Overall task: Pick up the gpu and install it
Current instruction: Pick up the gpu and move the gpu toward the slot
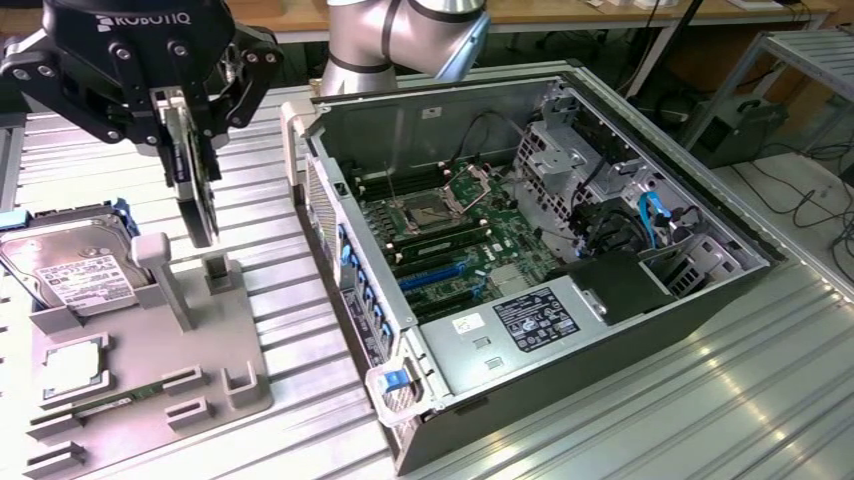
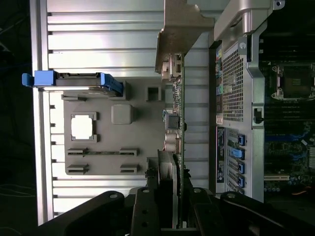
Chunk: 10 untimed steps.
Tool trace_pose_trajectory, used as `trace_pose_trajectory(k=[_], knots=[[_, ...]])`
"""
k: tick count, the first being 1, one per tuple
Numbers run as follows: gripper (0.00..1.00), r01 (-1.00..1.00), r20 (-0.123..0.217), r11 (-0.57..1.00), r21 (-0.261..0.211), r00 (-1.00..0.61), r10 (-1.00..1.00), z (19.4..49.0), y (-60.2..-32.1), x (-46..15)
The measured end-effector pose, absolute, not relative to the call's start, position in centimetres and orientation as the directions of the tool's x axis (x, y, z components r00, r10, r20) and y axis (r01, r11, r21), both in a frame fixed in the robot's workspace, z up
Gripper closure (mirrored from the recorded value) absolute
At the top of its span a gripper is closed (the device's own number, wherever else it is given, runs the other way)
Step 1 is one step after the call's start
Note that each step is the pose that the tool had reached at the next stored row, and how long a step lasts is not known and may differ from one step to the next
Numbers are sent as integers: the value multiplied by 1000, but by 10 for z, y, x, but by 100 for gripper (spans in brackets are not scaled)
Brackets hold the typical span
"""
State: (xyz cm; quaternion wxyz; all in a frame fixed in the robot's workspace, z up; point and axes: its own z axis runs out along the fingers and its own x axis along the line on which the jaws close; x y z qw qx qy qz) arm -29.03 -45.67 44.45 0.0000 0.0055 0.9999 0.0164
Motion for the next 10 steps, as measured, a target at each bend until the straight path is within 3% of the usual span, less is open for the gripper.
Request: trace_pose_trajectory(k=[10], knots=[[72, 11, 0, 999, 33, -1000, 11, 444, -457, -282]])
